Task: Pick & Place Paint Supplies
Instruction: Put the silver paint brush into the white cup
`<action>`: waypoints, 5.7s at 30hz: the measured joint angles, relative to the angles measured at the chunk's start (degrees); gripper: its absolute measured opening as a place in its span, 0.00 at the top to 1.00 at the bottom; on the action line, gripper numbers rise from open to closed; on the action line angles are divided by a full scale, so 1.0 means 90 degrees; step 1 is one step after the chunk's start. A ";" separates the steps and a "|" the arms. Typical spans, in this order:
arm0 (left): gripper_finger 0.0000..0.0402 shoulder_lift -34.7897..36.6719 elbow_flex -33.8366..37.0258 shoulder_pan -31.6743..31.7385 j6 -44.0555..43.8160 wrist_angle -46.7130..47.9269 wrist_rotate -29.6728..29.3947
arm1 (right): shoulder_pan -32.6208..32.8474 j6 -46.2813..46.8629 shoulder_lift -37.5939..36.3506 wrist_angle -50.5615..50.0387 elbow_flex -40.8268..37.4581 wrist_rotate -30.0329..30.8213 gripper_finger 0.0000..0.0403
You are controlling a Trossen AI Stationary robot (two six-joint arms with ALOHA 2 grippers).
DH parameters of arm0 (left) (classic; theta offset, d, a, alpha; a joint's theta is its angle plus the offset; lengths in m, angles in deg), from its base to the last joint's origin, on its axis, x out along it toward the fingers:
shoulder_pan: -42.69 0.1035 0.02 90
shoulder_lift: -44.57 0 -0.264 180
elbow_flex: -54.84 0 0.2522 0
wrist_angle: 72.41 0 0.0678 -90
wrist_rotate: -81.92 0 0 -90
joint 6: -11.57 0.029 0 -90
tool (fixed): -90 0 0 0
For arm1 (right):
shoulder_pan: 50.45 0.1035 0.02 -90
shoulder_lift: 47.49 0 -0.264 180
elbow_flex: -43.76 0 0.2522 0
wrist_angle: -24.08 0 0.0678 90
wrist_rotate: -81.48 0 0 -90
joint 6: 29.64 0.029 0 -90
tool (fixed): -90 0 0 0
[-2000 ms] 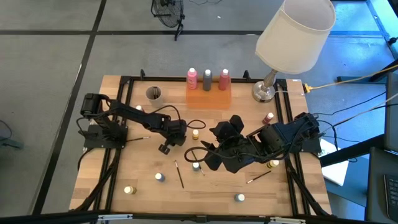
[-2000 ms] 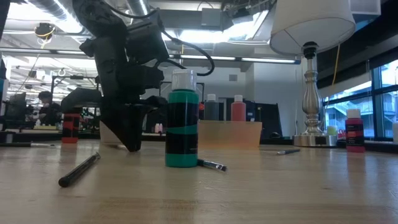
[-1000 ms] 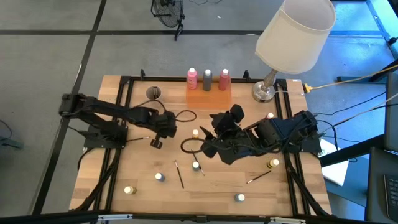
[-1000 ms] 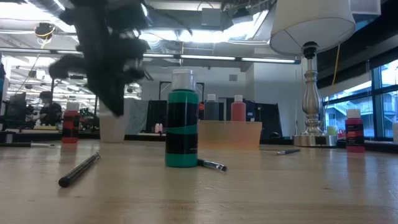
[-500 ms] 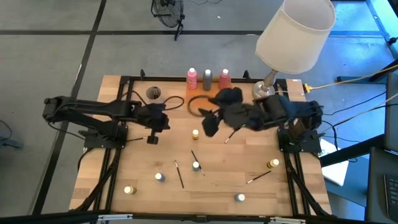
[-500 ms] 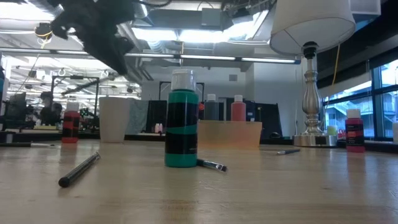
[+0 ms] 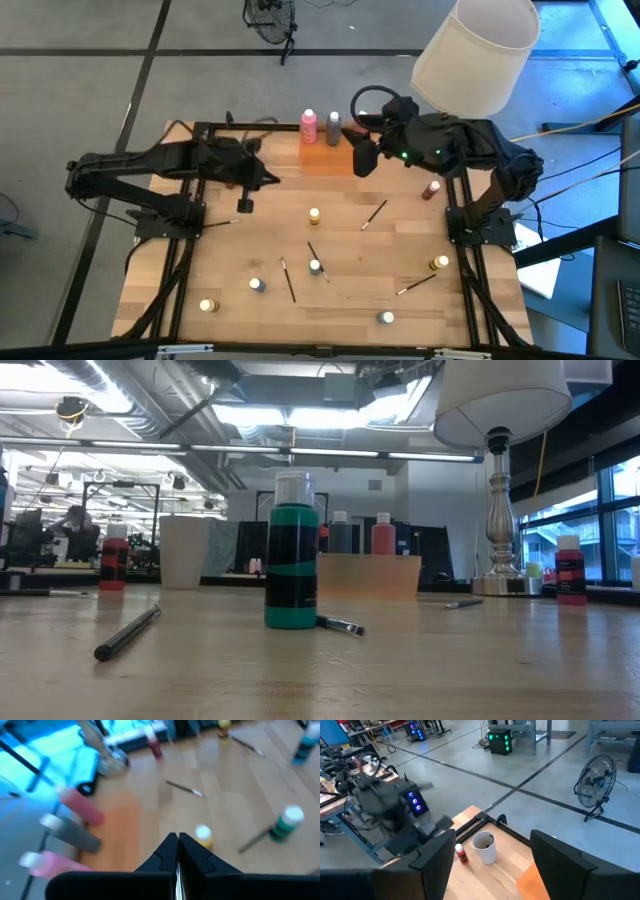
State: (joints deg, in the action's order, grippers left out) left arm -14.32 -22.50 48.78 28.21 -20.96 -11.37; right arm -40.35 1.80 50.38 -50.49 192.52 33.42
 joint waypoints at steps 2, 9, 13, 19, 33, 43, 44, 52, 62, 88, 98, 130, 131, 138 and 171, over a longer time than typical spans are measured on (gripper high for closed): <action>1.00 0.0000 -0.0238 0.0136 -0.0001 0.0045 -0.0012 | -0.0089 -0.0042 -0.0014 -0.0008 -0.0001 -0.0018 0.35; 1.00 -0.0002 -0.0961 0.0606 0.0148 0.1022 0.0092 | -0.0881 -0.0663 -0.0037 0.0835 0.0000 -0.0404 0.35; 1.00 -0.0002 -0.1165 0.0858 0.0228 0.0909 0.0191 | -0.1272 -0.0540 -0.0039 0.0878 0.0000 -0.1869 0.35; 1.00 -0.0005 -0.1170 0.1042 0.0305 0.0875 0.0158 | -0.1333 -0.0399 -0.0037 0.0819 0.0000 -0.2735 0.35; 1.00 -0.0034 -0.1167 0.1315 0.0063 0.0833 0.0209 | -0.1333 -0.0465 -0.0691 0.0094 0.0000 -0.2286 0.35; 1.00 -0.0036 -0.1427 0.1409 0.0091 0.0728 0.0291 | -0.2175 -0.1352 -0.0682 0.0314 0.0000 -0.0720 0.35; 1.00 -0.0039 -0.1510 0.1434 0.0097 0.0685 0.0308 | -0.2318 -0.1387 -0.0621 0.0404 -0.0002 -0.1024 0.35; 1.00 -0.0085 -0.1654 0.1504 0.0057 0.0685 0.0043 | -0.2635 -0.1204 -0.0617 0.0013 -0.0007 -0.3249 0.35; 1.00 -0.0185 -0.1658 0.1502 -0.0223 -0.0096 0.0039 | -0.3347 -0.1425 -0.0779 -0.0610 -0.0010 -0.2505 0.35; 1.00 -0.0236 -0.1871 0.3559 -0.0767 -0.1796 0.1790 | -0.3470 -0.1067 -0.1038 -0.0942 -0.0005 -0.2883 0.35; 1.00 -0.0190 -0.1966 0.3978 -0.0695 -0.1853 0.2013 | -0.3468 -0.1088 -0.0955 -0.0960 -0.0005 -0.2900 0.35; 1.00 -0.0770 -0.1964 0.4326 -0.1003 -0.2168 0.2865 | -0.3451 -0.1090 -0.0945 -0.0958 -0.0005 -0.2898 0.35; 1.00 -0.0770 -0.1964 0.4326 -0.1012 -0.2168 0.2950 | -0.3451 -0.1092 -0.0945 -0.0958 -0.0005 -0.2898 0.35; 1.00 -0.0767 -0.1964 0.4327 -0.1101 -0.2163 0.3419 | -0.3451 -0.1093 -0.0945 -0.0958 -0.0005 -0.2898 0.35; 1.00 -0.0751 -0.1964 0.4326 -0.0763 -0.1301 0.4324 | -0.3451 -0.1093 -0.0945 -0.0955 -0.0005 -0.2895 0.35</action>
State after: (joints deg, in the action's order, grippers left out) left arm -21.08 -40.17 87.72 21.34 -32.67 27.54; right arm -71.40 -8.03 41.87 -59.09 192.47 7.36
